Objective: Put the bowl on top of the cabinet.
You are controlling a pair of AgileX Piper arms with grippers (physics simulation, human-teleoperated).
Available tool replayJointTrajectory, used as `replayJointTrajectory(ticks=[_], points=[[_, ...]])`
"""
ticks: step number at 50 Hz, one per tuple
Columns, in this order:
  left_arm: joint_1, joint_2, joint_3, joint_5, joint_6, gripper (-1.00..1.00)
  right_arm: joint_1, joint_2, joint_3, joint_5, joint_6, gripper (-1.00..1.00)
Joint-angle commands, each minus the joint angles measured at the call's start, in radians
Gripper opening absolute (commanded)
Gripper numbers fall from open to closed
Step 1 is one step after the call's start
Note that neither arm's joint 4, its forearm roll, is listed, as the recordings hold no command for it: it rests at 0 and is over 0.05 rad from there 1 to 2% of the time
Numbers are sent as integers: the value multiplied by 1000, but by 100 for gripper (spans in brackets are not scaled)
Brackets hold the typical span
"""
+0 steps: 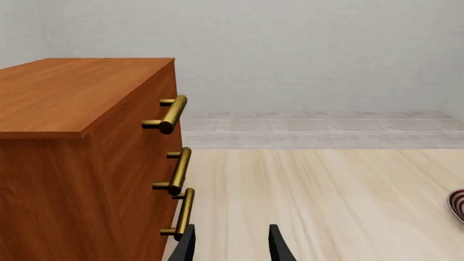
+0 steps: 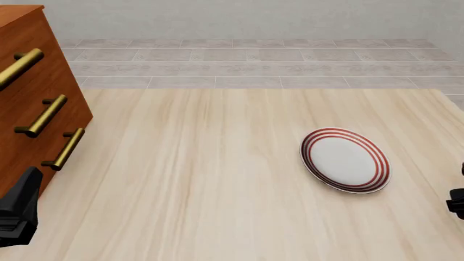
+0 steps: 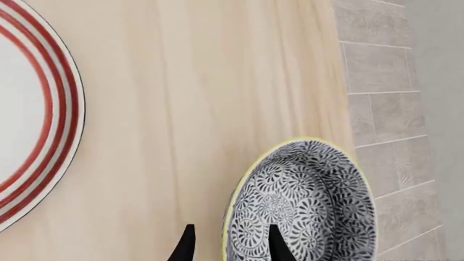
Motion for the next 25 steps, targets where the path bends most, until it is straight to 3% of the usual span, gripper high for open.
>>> replayJointTrajectory(ticks=[1,15,25], points=[[0,0,0,0,0,100,7,18,1,-16,6,-100],[0,0,0,0,0,100,35,-82,10,47,19,-100],[0,0,0,0,0,100,87,-264,10,150,20,-100]])
